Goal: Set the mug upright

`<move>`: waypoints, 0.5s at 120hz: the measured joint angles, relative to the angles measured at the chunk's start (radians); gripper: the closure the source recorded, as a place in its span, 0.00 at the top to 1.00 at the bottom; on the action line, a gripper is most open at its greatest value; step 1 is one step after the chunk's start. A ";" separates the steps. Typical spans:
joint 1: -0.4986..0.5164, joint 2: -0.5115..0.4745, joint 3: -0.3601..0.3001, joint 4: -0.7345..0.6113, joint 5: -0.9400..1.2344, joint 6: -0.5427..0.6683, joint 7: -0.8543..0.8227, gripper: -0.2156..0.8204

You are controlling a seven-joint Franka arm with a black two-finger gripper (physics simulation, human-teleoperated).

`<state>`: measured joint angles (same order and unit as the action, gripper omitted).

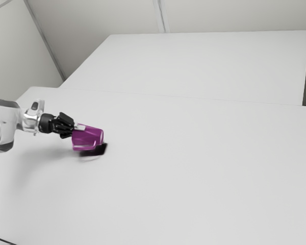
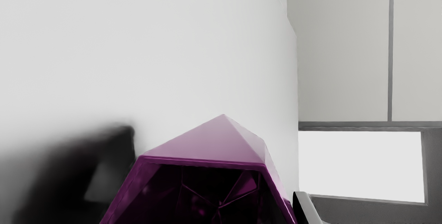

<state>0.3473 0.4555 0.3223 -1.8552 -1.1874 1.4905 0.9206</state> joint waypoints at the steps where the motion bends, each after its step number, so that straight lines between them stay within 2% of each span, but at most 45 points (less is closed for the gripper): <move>1: -0.003 -0.007 0.000 -0.003 0.003 0.002 -0.001 0.06; 27: -0.169 -0.190 -0.009 -0.013 0.266 0.113 -0.090 0.05; 60: -0.279 -0.282 -0.102 -0.007 0.758 0.322 -0.272 0.04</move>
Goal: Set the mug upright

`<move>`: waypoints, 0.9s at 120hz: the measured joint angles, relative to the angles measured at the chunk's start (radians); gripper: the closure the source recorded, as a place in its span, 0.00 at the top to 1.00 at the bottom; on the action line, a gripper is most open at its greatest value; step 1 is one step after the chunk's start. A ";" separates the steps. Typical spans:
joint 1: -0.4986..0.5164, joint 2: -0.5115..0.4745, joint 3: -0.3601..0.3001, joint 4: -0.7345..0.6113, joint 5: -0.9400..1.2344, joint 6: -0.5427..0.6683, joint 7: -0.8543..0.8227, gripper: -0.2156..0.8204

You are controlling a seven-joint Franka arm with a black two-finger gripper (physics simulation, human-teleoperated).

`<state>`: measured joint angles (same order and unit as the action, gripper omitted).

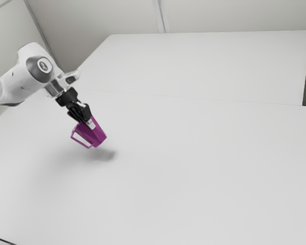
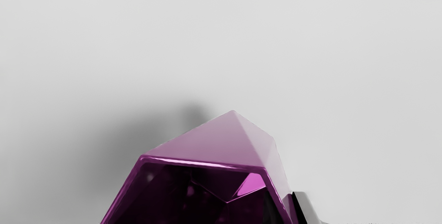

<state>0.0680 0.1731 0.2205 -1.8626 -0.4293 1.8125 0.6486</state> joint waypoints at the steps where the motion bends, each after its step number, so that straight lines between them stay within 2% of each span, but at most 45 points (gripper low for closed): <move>1: -0.001 -0.002 -0.006 0.000 0.016 0.006 -0.007 0.04; 24: -0.015 -0.032 -0.113 -0.039 0.255 0.120 -0.145 0.04; 50: -0.014 -0.025 -0.164 -0.132 0.413 0.260 -0.286 0.05; 83: -0.013 -0.002 -0.189 -0.188 0.462 0.363 -0.421 0.05; 92: -0.013 -0.002 -0.197 -0.190 0.461 0.376 -0.446 0.13; 108: -0.013 -0.001 -0.200 -0.190 0.459 0.391 -0.482 0.39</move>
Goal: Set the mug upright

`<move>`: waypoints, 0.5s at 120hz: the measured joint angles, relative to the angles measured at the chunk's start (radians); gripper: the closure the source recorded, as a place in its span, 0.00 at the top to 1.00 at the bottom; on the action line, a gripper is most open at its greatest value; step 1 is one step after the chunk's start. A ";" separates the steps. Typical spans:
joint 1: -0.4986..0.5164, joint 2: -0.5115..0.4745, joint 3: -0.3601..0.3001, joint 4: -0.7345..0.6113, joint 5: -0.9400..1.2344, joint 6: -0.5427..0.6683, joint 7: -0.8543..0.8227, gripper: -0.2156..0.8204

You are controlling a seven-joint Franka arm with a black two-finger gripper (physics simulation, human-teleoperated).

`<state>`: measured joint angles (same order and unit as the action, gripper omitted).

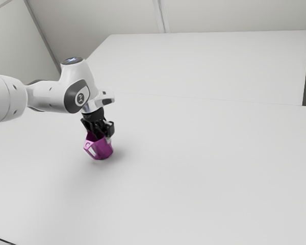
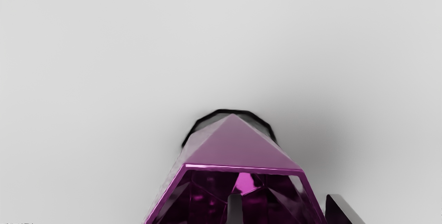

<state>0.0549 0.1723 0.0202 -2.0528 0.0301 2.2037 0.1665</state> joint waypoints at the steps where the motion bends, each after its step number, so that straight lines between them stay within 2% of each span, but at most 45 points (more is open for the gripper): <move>1: 0.000 0.000 0.000 0.000 0.000 0.001 -0.002 0.41; 15: 0.000 -0.010 -0.001 0.000 -0.001 0.007 -0.027 0.57; 32: -0.001 -0.058 -0.013 0.024 -0.003 -0.009 -0.050 0.68; 60: 0.008 -0.055 -0.016 0.315 -0.017 -0.205 -0.077 0.75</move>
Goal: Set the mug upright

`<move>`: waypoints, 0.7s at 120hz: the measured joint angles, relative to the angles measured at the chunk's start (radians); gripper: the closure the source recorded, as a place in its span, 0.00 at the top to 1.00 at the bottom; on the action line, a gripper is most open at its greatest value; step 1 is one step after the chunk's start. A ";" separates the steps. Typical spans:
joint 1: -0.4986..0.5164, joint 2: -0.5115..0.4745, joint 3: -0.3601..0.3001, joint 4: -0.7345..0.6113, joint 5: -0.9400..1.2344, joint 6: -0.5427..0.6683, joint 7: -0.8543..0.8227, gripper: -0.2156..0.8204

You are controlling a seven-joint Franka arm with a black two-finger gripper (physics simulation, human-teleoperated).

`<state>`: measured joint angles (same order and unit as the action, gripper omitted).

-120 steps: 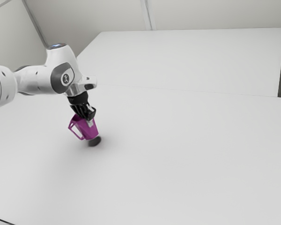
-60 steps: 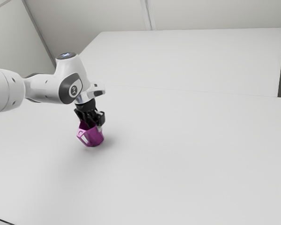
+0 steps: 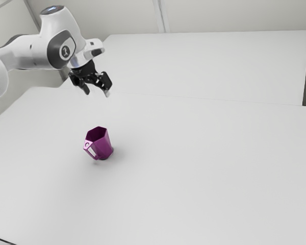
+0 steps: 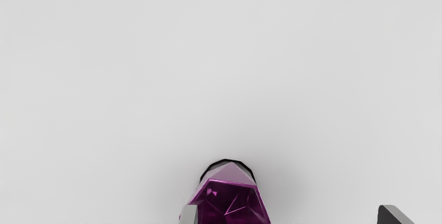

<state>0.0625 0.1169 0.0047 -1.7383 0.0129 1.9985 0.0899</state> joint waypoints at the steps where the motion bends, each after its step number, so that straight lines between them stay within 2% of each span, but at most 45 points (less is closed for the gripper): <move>1: 0.000 0.002 0.000 0.014 0.000 -0.009 -0.001 0.76; 36: -0.010 0.095 -0.003 0.345 -0.002 -0.274 -0.022 0.78; 56: -0.012 0.096 -0.004 0.371 -0.003 -0.355 -0.030 0.79; 84: -0.010 0.096 0.001 0.372 -0.021 -0.396 -0.037 0.79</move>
<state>0.0523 0.2133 0.0058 -1.3663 -0.0080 1.6029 0.0526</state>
